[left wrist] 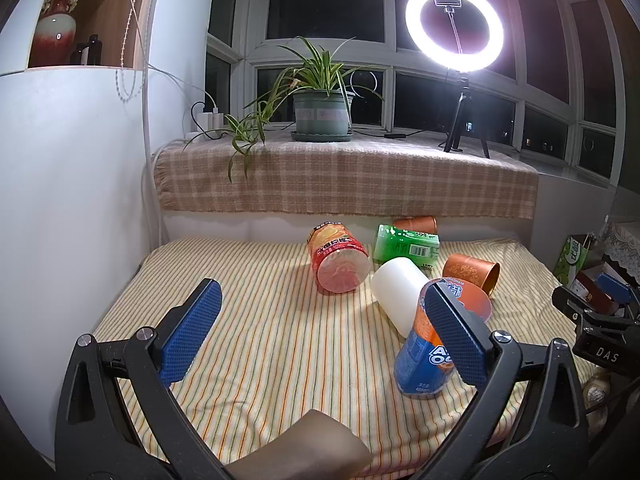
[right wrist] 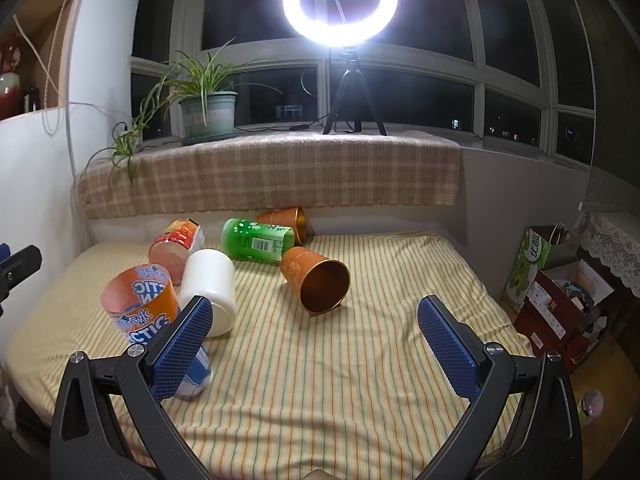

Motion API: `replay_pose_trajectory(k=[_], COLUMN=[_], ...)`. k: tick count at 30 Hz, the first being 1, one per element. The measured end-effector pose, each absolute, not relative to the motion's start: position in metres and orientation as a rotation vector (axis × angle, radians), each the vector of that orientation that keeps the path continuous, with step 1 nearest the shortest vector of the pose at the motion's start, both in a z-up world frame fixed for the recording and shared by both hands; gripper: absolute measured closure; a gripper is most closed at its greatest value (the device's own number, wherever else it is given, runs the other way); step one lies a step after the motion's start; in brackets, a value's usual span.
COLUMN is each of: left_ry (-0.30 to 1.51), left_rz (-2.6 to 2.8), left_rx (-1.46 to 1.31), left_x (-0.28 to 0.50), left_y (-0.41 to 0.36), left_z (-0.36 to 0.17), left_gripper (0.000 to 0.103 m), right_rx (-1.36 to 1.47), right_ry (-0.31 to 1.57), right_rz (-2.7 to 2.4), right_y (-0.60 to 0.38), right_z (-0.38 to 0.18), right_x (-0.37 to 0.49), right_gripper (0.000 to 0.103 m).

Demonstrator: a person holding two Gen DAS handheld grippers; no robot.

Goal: Flip cup upright

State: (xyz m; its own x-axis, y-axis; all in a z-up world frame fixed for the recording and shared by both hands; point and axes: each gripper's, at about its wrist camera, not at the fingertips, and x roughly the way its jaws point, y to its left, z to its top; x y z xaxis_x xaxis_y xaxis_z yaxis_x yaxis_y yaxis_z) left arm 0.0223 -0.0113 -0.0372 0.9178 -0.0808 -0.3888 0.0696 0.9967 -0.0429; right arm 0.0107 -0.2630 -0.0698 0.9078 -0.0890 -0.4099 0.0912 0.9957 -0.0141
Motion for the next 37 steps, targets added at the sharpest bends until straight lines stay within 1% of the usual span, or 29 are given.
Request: replay_pose_trajectory(k=[37], left_ry=[0.389], left_rz=[-0.078], left_rx=[0.000], left_x=[0.0219], left_y=[-0.0094], left_z=[-0.0339], left_gripper=[0.000], right_rx=[-0.008], right_ry=[0.430], right_rz=[-0.087], right_y=[-0.2611], right_z=[-0.0724], right_x=[0.0126], right_gripper=[0.001])
